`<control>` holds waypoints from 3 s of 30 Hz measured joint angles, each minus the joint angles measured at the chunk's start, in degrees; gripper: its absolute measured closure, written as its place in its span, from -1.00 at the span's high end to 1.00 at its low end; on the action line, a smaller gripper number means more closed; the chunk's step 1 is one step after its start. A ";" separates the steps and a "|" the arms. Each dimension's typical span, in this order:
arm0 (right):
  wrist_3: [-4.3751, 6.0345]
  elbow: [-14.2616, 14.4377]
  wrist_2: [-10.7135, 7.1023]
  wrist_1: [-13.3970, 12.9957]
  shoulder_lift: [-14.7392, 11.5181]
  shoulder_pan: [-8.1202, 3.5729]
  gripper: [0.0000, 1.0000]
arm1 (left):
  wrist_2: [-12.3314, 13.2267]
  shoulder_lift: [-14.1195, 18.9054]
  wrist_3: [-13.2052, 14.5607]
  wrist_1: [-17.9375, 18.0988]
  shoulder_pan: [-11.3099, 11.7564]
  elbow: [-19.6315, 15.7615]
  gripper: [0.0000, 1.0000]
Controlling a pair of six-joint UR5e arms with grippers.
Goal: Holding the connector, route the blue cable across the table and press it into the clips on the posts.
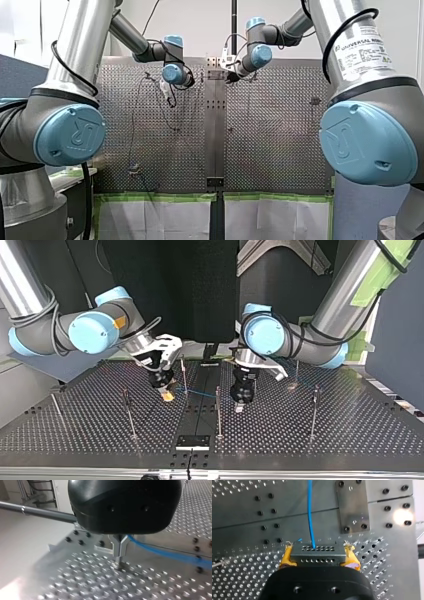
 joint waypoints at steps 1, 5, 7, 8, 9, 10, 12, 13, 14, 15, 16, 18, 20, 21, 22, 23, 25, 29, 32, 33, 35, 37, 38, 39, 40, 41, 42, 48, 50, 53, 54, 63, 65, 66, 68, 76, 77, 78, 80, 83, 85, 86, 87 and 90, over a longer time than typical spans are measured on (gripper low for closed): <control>0.01 -0.37 -0.04 0.00 0.46 -0.20 -1.00 | 0.06 -0.39 -0.06 0.16 0.12 0.14 -0.97; 0.04 -1.46 -0.17 -0.05 1.98 -0.87 -1.00 | 0.25 -1.98 -0.21 0.30 0.72 1.36 -0.97; 0.05 -1.99 -0.19 -0.09 2.57 -1.25 -1.00 | 0.26 -2.52 -0.23 0.12 0.93 2.09 -0.97; 0.05 -2.19 -0.20 -0.11 2.74 -1.39 -1.00 | 0.23 -2.75 -0.25 0.03 1.04 2.53 -0.97; 0.05 -2.42 -0.21 -0.11 2.91 -1.54 -1.00 | 0.21 -2.87 -0.26 -0.03 1.11 2.81 -0.97; 0.05 -2.77 -0.28 -0.12 3.15 -1.80 -1.00 | 0.18 -2.95 -0.27 -0.12 1.20 3.11 -0.97; 0.05 -3.45 -0.39 -0.13 3.50 -2.30 -1.00 | 0.04 -3.02 -0.27 -0.35 1.39 3.70 -0.97; 0.05 -3.95 -0.46 -0.13 3.69 -2.63 -1.00 | -0.09 -3.03 -0.26 -0.46 1.47 3.87 -0.97; 0.05 -4.31 -0.49 -0.15 3.81 -2.87 -1.00 | -0.31 -3.04 -0.25 -0.59 1.55 4.03 -0.97; 0.05 -4.61 -0.52 -0.17 3.91 -3.10 -1.00 | -0.48 -3.05 -0.22 -0.66 1.61 4.10 -0.97; 0.05 -4.97 -0.56 -0.25 4.02 -3.41 -1.00 | -0.63 -3.07 -0.19 -0.71 1.67 4.15 -0.97; 0.09 -5.44 -0.69 -0.40 4.18 -3.80 -1.00 | -0.85 -3.06 -0.14 -0.87 1.80 4.23 -0.97; 0.11 -5.88 -0.96 -0.51 4.42 -4.18 -1.00 | -0.95 -3.05 -0.07 -1.07 1.90 4.23 -0.97; 0.10 -6.00 -1.10 -0.52 4.52 -4.29 -1.00 | -0.97 -3.06 -0.05 -1.14 1.92 4.23 -0.97; 0.06 -6.12 -1.24 -0.55 4.61 -4.41 -1.00 | -0.98 -3.05 -0.02 -1.23 1.93 4.22 -0.97; 0.02 -6.18 -1.33 -0.56 4.66 -4.48 -1.00 | -0.99 -3.05 0.02 -1.41 1.93 4.22 -0.97; -0.10 -6.26 -1.45 -0.57 4.75 -4.57 -1.00 | -1.00 -3.04 0.08 -1.67 1.94 4.21 -0.97; -0.28 -6.28 -1.59 -0.56 4.84 -4.61 -1.00 | -1.01 -3.04 0.17 -1.95 1.94 4.21 -0.24; -0.41 -6.29 -1.66 -0.52 4.86 -4.63 -1.00 | -1.02 -3.05 0.30 -2.58 1.74 4.18 0.43; -0.44 -6.30 -1.68 -0.51 4.86 -4.63 -1.00 | -1.02 -3.04 0.35 -2.91 1.67 4.17 0.43; -0.50 -6.30 -1.69 -0.50 4.87 -4.63 -1.00 | -1.09 -3.04 0.54 -3.81 1.53 4.17 1.00; -0.57 -6.30 -1.70 -0.50 4.88 -4.63 -1.00 | -1.33 -3.03 0.89 -4.58 1.46 4.17 1.00; -0.59 -6.30 -1.70 -0.50 4.88 -4.61 -1.00 | -1.63 -3.03 1.13 -5.14 1.41 4.15 1.00; -0.61 -6.30 -1.70 -0.49 4.88 -4.60 -1.00 | -1.90 -3.03 1.26 -5.54 1.37 4.14 1.00; -0.62 -6.31 -1.70 -0.47 4.88 -4.59 -1.00 | -2.20 -3.02 1.38 -5.90 1.33 4.13 1.00; -0.63 -6.30 -1.70 -0.46 4.87 -4.58 -1.00 | -2.66 -2.99 1.63 -6.41 1.24 4.12 1.00; -0.63 -6.30 -1.70 -0.45 4.87 -4.56 -1.00 | -2.98 -2.97 1.84 -6.81 1.17 4.10 1.00; -0.59 -6.30 -1.70 -0.39 4.88 -4.52 -1.00 | -3.32 -2.11 2.43 -10.08 0.75 2.70 1.00; -0.56 -6.30 -1.71 -0.35 4.87 -4.53 -1.00 | -2.89 -1.24 2.37 -11.35 0.57 1.87 1.00; -0.51 -6.30 -1.71 -0.34 4.87 -4.50 -1.00 | -1.95 0.11 2.28 -12.56 0.29 0.73 1.00; -0.48 -6.30 -1.70 -0.33 4.87 -4.50 -1.00 | -1.76 0.55 2.24 -12.72 0.22 0.33 1.00; -0.39 -6.30 -1.79 -0.27 4.87 -4.47 -1.00 | -1.22 4.31 2.31 -12.88 -0.85 -3.28 1.00; -0.39 -6.30 -1.82 -0.24 4.87 -4.47 -1.00 | -1.21 5.27 2.37 -12.90 -1.19 -3.93 1.00; -0.39 -6.30 -1.82 -0.24 4.87 -4.48 -1.00 | -1.20 5.70 2.37 -12.94 -1.35 -4.15 1.00; -0.37 -6.30 -1.82 -0.24 4.88 -4.52 -1.00 | -1.22 6.66 2.38 -13.02 -1.70 -4.59 1.00; -0.30 -6.30 -1.80 -0.23 4.88 -4.65 -1.00 | -0.24 10.10 3.47 -14.24 -3.59 -5.10 1.00; -0.31 -6.30 -1.80 -0.23 4.87 -4.65 -1.00 | -0.24 10.63 3.90 -14.68 -3.95 -5.10 1.00; -0.30 -6.30 -1.80 -0.23 4.87 -4.64 -1.00 | -0.33 11.03 4.26 -14.94 -4.25 -5.11 1.00; -0.30 -6.30 -1.79 -0.23 4.88 -4.64 -1.00 | -0.89 12.05 5.05 -15.11 -5.12 -5.09 1.00; -0.30 -6.30 -1.80 -0.23 4.87 -4.64 -1.00 | -2.33 13.34 5.24 -14.13 -6.75 -5.06 1.00; -0.29 -6.29 -1.80 -0.19 4.88 -4.66 -1.00 | -3.26 13.69 4.94 -13.33 -7.71 -4.97 1.00; -0.29 -6.30 -1.80 -0.17 4.88 -4.67 -1.00 | -3.84 13.79 4.71 -12.77 -8.32 -4.81 1.00; -0.27 -6.30 -1.80 -0.17 4.88 -4.66 -1.00 | -4.24 13.79 4.56 -12.33 -8.79 -4.63 1.00; -0.25 -6.30 -1.80 -0.18 4.88 -4.66 -1.00 | -5.03 13.38 4.32 -11.84 -10.33 -3.74 1.00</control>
